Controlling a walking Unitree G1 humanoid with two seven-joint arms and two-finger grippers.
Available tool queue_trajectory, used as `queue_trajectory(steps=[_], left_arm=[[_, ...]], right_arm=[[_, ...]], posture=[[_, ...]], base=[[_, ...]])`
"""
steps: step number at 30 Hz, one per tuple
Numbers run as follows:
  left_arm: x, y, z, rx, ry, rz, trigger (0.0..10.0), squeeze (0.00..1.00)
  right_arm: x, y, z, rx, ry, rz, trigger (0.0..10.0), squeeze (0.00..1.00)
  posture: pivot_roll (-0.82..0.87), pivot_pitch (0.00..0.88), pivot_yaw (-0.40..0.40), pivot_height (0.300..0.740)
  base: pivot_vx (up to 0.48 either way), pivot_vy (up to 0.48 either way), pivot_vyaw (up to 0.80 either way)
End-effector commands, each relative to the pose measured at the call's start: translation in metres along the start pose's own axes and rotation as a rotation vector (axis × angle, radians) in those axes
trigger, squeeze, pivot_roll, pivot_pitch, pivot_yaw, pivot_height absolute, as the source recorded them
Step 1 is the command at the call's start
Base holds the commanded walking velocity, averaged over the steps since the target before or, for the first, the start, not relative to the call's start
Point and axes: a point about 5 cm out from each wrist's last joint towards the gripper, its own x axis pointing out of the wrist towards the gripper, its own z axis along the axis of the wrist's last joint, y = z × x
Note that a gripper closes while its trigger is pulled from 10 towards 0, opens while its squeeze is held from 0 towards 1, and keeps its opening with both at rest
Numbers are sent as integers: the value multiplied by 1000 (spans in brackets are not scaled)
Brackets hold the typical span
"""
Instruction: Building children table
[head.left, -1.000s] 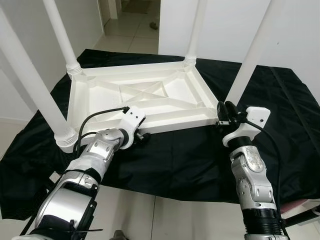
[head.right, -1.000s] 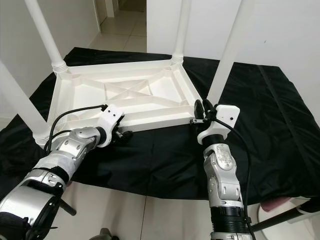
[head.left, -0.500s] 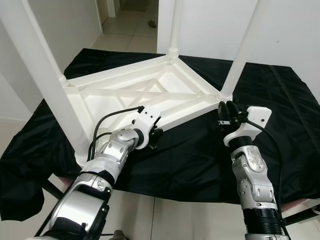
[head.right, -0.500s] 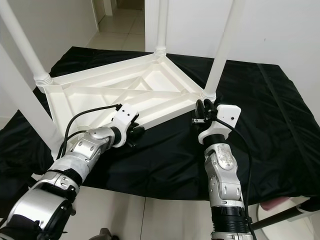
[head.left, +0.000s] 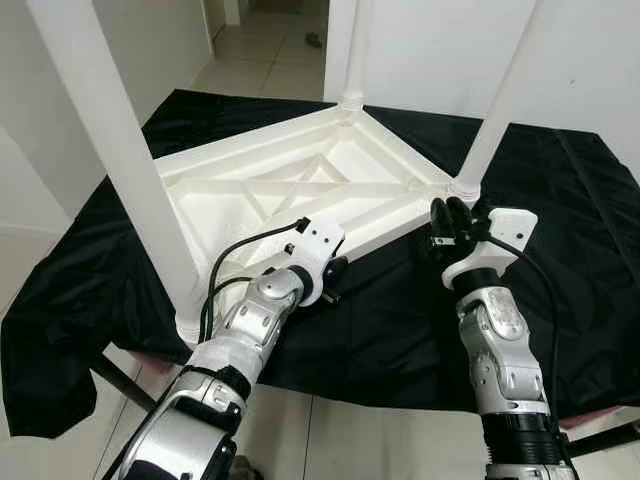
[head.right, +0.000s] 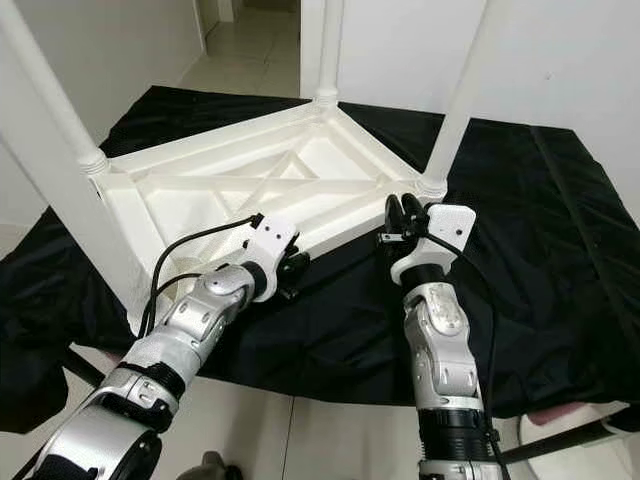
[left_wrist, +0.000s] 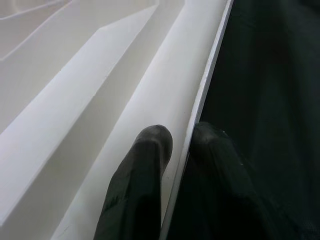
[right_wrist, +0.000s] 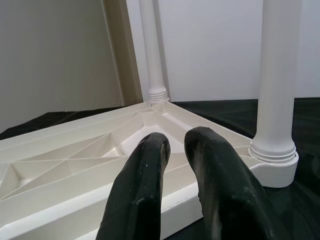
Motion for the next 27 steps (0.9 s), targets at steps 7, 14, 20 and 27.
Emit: queue_trajectory(steps=[7, 14, 20, 27], left_arm=[[-14, -8, 24, 8, -180, -115, 10000, 1000], [-38, -13, 27, 67, -255, -120, 10000, 0], [-76, -23, 21, 100, -312, -111, 10000, 0], [-109, -23, 16, 71, -325, -78, 10000, 0]], right_arm=[[1, 6, -1, 13, 9, 15, 10000, 0], [1, 6, -3, 14, 14, 21, 10000, 0], [4, 10, -7, 19, 31, 48, 10000, 0], [9, 14, -10, 22, 45, 81, 10000, 0]], posture=[[14, 35, -8, 740], [32, 41, -19, 740], [70, 51, -48, 740], [116, 69, -77, 740]], base=[[0, 0, 0], [0, 0, 0], [0, 0, 0], [0, 0, 0]])
